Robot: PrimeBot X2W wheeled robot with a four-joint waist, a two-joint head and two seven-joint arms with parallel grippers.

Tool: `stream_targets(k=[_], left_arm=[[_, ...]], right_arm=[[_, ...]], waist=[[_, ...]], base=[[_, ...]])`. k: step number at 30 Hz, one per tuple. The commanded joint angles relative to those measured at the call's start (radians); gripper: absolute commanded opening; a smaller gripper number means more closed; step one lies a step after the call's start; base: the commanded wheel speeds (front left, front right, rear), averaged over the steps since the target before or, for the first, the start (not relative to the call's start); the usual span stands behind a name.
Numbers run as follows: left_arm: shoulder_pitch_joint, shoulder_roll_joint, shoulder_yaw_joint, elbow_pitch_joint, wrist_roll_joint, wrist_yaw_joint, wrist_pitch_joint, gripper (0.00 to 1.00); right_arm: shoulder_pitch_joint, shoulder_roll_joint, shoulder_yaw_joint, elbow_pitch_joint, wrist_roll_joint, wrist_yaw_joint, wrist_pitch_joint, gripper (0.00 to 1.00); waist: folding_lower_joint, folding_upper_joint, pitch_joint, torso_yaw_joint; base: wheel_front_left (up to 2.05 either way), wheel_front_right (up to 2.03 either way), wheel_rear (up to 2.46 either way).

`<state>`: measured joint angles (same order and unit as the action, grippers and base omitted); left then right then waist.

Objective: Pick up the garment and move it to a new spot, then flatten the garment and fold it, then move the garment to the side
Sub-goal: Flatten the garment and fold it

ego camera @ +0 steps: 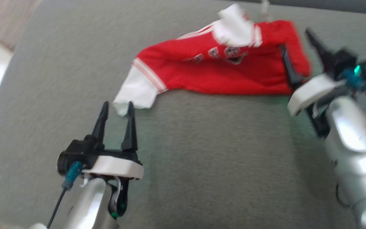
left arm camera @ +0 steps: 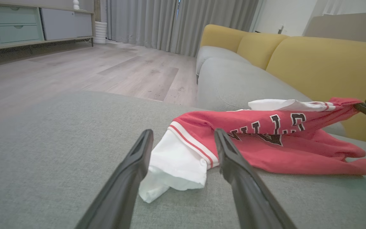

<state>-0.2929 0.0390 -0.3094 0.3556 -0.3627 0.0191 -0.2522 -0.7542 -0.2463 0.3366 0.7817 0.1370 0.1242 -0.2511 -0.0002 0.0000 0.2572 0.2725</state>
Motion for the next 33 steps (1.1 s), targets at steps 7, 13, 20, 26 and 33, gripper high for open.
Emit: stream_targets(k=[7,13,20,26,33], left_arm=[[0.016,0.021,0.096,-0.022,0.047,-0.028,-0.010,1.00],[0.033,0.018,0.118,-0.024,0.064,-0.040,-0.010,1.00],[0.057,0.015,0.141,-0.021,0.082,-0.054,-0.010,1.00],[0.062,0.013,0.149,-0.016,0.092,-0.065,-0.010,1.00],[0.032,0.021,0.181,0.073,0.109,-0.026,-0.008,1.00]], right_arm=[[0.139,0.069,-0.088,-0.100,-0.061,0.007,-0.011,1.00],[0.269,0.132,-0.209,-0.211,-0.080,0.007,-0.011,1.00],[0.456,0.188,-0.300,-0.360,-0.082,0.007,-0.011,1.00],[0.527,0.195,-0.305,-0.414,-0.064,0.007,-0.011,1.00],[0.528,0.196,-0.283,-0.446,-0.041,0.007,-0.011,1.00]], waist=[[0.0002,0.0000,-0.119,-0.165],[0.0002,0.0000,-0.140,-0.202],[0.0002,0.0000,-0.154,-0.225],[0.0002,0.0000,-0.152,-0.225],[0.0002,0.0000,-0.124,-0.236]], base=[[0.00,0.00,0.00],[0.00,0.00,0.00],[0.00,0.00,0.00],[0.00,0.00,0.00],[0.00,0.00,0.00]])
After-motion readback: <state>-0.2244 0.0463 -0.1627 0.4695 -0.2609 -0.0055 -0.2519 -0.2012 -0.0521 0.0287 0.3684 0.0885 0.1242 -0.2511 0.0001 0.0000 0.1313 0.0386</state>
